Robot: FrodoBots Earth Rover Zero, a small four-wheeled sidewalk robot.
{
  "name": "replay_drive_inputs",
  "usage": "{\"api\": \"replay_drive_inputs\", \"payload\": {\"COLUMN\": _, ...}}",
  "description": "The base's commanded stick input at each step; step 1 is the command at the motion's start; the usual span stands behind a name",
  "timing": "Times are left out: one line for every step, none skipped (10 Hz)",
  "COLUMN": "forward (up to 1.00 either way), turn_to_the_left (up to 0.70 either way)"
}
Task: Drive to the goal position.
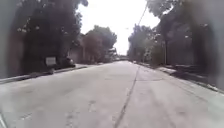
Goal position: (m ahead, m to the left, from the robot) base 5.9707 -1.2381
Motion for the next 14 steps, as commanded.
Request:
{"api": "replay_drive_inputs", "payload": {"forward": 1.0, "turn_to_the_left": -0.37}}
{"api": "replay_drive_inputs", "payload": {"forward": 1.0, "turn_to_the_left": -0.37}}
{"api": "replay_drive_inputs", "payload": {"forward": 1.0, "turn_to_the_left": -0.37}}
{"api": "replay_drive_inputs", "payload": {"forward": 1.0, "turn_to_the_left": -0.37}}
{"api": "replay_drive_inputs", "payload": {"forward": 1.0, "turn_to_the_left": -0.37}}
{"api": "replay_drive_inputs", "payload": {"forward": 1.0, "turn_to_the_left": -0.37}}
{"api": "replay_drive_inputs", "payload": {"forward": 1.0, "turn_to_the_left": -0.37}}
{"api": "replay_drive_inputs", "payload": {"forward": 1.0, "turn_to_the_left": -0.37}}
{"api": "replay_drive_inputs", "payload": {"forward": 1.0, "turn_to_the_left": -0.37}}
{"api": "replay_drive_inputs", "payload": {"forward": 1.0, "turn_to_the_left": -0.37}}
{"api": "replay_drive_inputs", "payload": {"forward": 1.0, "turn_to_the_left": -0.05}}
{"api": "replay_drive_inputs", "payload": {"forward": 1.0, "turn_to_the_left": 0.03}}
{"api": "replay_drive_inputs", "payload": {"forward": 1.0, "turn_to_the_left": 0.03}}
{"api": "replay_drive_inputs", "payload": {"forward": 1.0, "turn_to_the_left": 0.03}}
